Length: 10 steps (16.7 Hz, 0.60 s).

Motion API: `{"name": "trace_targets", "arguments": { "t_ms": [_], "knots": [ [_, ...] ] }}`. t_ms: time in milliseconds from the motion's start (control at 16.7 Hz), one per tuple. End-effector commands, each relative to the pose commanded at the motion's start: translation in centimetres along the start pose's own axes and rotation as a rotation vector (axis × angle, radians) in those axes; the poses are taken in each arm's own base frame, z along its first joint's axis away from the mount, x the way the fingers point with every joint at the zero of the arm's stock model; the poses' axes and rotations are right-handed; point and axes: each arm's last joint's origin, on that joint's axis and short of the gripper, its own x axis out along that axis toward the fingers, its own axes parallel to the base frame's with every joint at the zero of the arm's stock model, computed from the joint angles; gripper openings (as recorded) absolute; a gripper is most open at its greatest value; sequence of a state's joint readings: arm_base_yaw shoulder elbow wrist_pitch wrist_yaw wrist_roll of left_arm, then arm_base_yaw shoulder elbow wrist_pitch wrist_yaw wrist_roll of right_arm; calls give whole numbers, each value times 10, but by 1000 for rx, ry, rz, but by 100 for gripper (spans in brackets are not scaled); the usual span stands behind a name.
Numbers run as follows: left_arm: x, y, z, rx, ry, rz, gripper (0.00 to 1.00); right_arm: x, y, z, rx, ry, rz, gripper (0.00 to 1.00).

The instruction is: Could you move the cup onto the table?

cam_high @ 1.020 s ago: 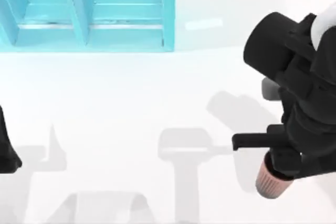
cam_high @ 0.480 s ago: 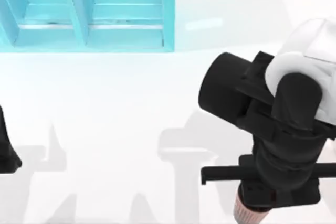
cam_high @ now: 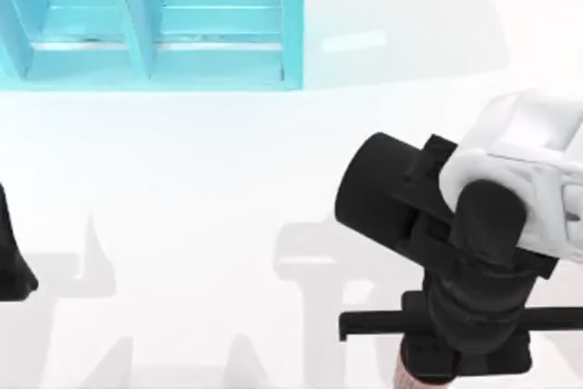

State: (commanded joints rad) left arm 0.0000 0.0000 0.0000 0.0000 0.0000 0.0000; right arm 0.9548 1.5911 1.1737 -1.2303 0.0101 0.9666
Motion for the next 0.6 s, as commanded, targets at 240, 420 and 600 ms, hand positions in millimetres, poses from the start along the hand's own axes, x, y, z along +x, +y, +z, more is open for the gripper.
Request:
{"name": "trace_targets", "arguments": {
  "t_ms": [240,420,600],
  "knots": [
    [0,0,0,0,0,0,100,25,2,-1,-2,4,-7,0],
    [0,0,0,0,0,0,100,26,2,-1,-2,4,-7,0],
    [0,0,0,0,0,0,100,26,2,-1,-2,4,-7,15]
  ]
}}
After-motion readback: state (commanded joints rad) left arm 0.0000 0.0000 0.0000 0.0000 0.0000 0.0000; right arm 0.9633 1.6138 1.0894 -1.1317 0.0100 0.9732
